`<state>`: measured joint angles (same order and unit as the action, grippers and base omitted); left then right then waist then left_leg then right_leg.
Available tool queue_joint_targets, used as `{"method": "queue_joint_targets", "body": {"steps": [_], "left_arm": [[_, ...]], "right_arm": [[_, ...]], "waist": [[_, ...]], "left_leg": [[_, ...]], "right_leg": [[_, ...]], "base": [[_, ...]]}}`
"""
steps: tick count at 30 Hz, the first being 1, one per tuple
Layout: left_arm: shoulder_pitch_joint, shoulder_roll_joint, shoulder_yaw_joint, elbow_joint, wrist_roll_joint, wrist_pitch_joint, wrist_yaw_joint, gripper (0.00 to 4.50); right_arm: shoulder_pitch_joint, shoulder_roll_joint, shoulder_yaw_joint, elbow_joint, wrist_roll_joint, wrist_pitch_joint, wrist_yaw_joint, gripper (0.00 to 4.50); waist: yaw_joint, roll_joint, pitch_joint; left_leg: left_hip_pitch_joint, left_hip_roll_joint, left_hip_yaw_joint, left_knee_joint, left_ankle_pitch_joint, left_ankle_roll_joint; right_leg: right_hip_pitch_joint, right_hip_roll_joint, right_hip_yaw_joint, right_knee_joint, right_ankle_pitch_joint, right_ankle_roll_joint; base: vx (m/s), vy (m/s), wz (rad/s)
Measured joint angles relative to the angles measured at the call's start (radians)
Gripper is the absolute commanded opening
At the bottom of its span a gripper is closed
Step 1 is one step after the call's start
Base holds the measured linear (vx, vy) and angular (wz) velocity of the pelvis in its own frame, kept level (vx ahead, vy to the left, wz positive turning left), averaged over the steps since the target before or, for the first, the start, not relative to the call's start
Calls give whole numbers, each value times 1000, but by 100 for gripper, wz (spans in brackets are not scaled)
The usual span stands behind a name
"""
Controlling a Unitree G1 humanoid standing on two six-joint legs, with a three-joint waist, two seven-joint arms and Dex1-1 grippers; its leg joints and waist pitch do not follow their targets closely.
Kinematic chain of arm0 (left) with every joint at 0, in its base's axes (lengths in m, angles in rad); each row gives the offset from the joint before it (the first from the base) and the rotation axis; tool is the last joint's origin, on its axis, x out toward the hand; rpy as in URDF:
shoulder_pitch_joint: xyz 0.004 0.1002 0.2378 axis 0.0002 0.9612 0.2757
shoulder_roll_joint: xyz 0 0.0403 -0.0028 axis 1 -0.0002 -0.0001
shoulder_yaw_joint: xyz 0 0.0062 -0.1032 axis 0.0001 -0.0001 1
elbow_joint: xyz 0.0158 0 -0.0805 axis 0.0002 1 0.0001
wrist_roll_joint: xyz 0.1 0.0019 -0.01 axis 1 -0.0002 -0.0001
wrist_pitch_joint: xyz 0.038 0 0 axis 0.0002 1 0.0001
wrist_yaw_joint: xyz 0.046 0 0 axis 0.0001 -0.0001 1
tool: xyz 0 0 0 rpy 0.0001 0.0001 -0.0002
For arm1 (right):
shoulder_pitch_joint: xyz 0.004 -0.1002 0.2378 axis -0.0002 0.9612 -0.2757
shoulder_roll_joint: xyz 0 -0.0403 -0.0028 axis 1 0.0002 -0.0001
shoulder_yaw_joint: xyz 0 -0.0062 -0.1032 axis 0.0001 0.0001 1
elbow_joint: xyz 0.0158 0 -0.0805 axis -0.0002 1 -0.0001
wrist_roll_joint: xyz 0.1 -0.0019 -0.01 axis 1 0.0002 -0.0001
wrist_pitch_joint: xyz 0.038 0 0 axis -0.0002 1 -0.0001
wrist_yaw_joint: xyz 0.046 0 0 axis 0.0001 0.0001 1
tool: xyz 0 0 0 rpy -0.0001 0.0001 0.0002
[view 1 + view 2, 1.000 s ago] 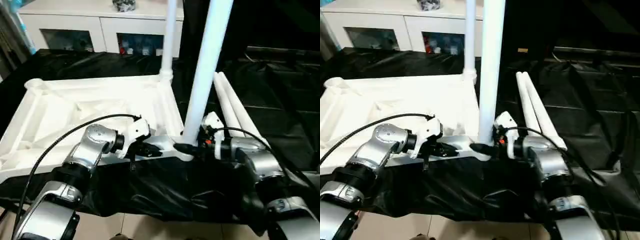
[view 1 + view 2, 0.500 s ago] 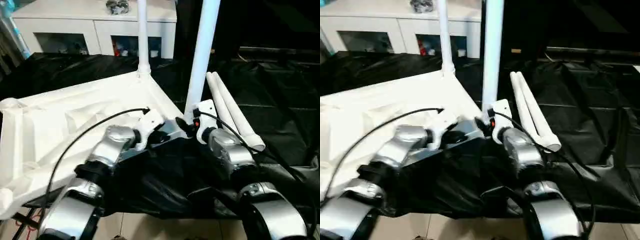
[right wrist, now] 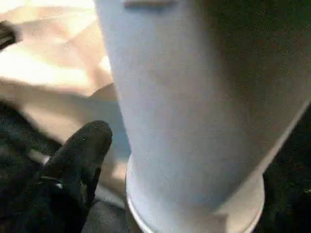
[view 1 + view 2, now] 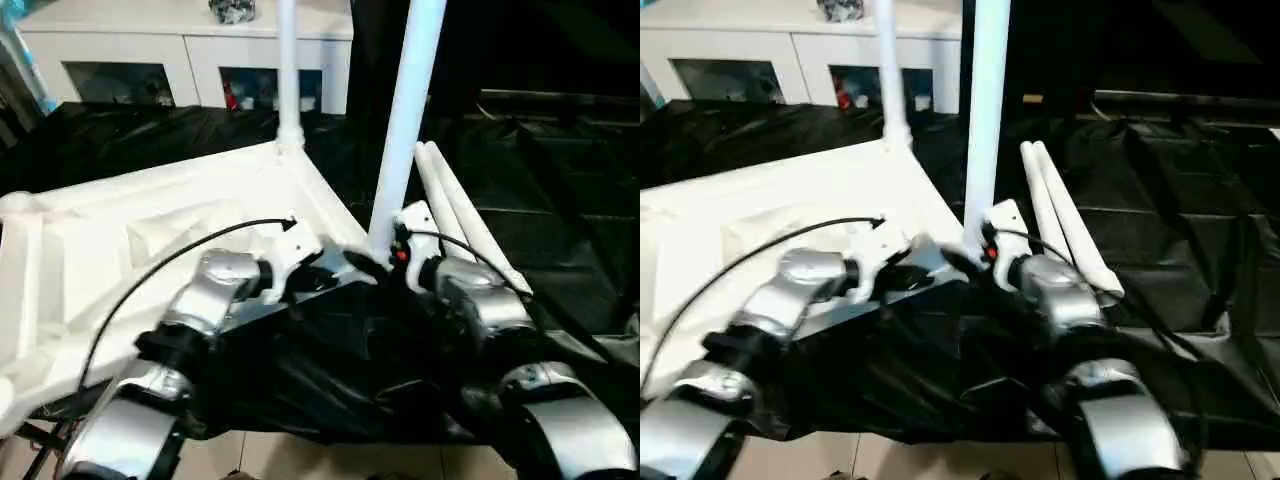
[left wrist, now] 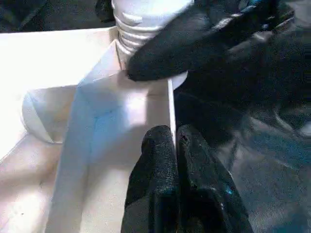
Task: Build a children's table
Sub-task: Rotate leg to tighten
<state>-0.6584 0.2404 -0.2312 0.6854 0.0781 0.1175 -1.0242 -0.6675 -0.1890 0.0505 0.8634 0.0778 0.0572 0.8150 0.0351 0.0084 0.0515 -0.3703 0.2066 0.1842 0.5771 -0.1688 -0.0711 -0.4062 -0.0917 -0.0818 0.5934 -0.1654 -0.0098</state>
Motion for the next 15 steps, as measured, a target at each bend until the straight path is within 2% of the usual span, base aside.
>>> {"method": "queue_joint_targets", "body": {"steps": [6, 9, 11, 12, 15], "left_arm": [[16, 58, -4, -6, -19, -34, -133, 0], [16, 68, -11, -6, -22, -45, -166, 0], [16, 72, -15, -6, -24, -51, -182, 0], [16, 75, -18, -6, -28, -54, -190, 0], [16, 79, -21, -5, -36, -57, -211, 0]], "right_arm": [[53, -65, 44, -88, 13, 21, 191, 446], [76, -85, 57, -129, 26, 32, 249, 413], [84, -90, 59, -149, 34, 45, 270, 410], [85, -97, 61, -156, 37, 51, 285, 387], [94, -100, 62, -179, 46, 74, 305, 373]], "waist": [[10, 0, 0], [14, 0, 0], [17, 0, 0], [19, 0, 1], [24, -1, 1]], "left_leg": [[0, 0, 0, 2, 0, 0], [0, 0, 1, 2, 0, 0], [0, 0, 1, 2, 0, 0], [0, 0, 1, 2, 0, 0], [0, 0, 1, 2, 0, 0]], "right_leg": [[1, 0, 0, 1, 0, 0], [1, 0, 1, 1, 0, 0], [1, 0, 1, 1, 0, 0], [1, 0, 1, 1, 0, 0], [1, 0, 1, 1, 0, 0]], "base": [[0, 0, 0], [0, 0, 0], [0, 0, 0], [0, 0, 0], [0, 0, 0]]}}
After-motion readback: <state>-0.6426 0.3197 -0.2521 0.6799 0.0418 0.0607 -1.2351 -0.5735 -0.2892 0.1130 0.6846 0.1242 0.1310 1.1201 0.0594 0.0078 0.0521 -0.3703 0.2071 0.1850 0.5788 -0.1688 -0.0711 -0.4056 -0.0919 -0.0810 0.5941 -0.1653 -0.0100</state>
